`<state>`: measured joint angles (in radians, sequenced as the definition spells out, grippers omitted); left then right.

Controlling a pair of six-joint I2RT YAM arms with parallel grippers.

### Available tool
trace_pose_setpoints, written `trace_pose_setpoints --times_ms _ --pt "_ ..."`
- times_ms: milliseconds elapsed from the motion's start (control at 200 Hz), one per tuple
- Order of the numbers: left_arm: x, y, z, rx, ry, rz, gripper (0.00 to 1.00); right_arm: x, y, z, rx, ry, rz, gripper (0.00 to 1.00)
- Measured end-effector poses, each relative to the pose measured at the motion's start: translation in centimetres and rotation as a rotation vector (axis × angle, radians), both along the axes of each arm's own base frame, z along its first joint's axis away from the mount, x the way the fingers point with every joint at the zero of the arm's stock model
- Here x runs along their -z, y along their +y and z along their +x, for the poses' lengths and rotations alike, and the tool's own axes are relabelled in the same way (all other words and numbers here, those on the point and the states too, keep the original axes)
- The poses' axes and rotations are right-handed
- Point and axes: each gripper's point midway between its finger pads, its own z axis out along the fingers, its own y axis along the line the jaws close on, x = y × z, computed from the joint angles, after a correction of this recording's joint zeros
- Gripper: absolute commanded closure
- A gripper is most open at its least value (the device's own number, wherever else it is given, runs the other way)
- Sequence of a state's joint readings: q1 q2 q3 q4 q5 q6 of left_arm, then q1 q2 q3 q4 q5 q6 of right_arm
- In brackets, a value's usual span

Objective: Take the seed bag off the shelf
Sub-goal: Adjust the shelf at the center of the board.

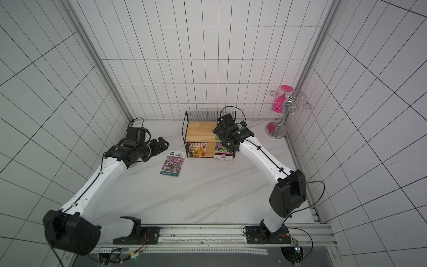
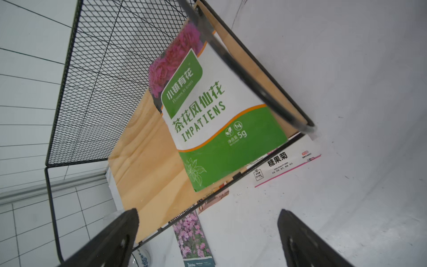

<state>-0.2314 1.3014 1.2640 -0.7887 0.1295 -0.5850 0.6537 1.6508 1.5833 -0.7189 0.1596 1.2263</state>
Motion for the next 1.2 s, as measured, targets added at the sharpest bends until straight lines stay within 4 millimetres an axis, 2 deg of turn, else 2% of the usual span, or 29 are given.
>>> trace_pose_setpoints --times_ms 60,150,310,415,630,715,890,984,1124,1199 --pt "-2.3 -1.7 1.2 0.051 -0.054 0.019 0.01 0.1 -0.3 -0.4 -0.051 0.011 -0.052 0.02" --pt "-4.3 -3.2 2.9 0.094 -0.101 0.041 0.02 -0.6 -0.7 -0.6 -0.128 0.014 -0.130 0.01" --pt "-5.4 -4.3 5.7 0.125 -0.115 0.079 0.02 -2.7 -1.1 0.5 -0.256 -0.020 -0.238 0.01" --pt "-5.6 -5.1 7.5 0.146 -0.116 0.117 0.02 -3.0 -1.9 1.5 -0.314 -0.013 -0.301 0.02" --pt "-4.0 -7.4 8.9 0.210 -0.077 0.166 0.14 -1.7 -2.8 2.4 -0.435 0.042 -0.391 0.01" --pt "-3.0 -7.8 8.9 0.223 -0.053 0.184 0.24 -1.2 -2.6 2.3 -0.482 0.057 -0.407 0.02" --pt "-1.4 -7.9 9.2 0.231 -0.014 0.205 0.53 -0.9 -2.4 1.9 -0.542 0.069 -0.420 0.02" --pt "-0.6 -8.1 9.6 0.236 -0.002 0.210 0.55 -1.0 -2.4 2.0 -0.556 0.074 -0.419 0.01" --pt "0.3 -8.4 10.1 0.242 0.016 0.214 0.72 -0.7 -2.3 2.1 -0.576 0.086 -0.421 0.01" --pt "0.4 -8.7 10.2 0.247 0.017 0.208 0.76 -0.5 -2.2 2.3 -0.583 0.090 -0.418 0.01"
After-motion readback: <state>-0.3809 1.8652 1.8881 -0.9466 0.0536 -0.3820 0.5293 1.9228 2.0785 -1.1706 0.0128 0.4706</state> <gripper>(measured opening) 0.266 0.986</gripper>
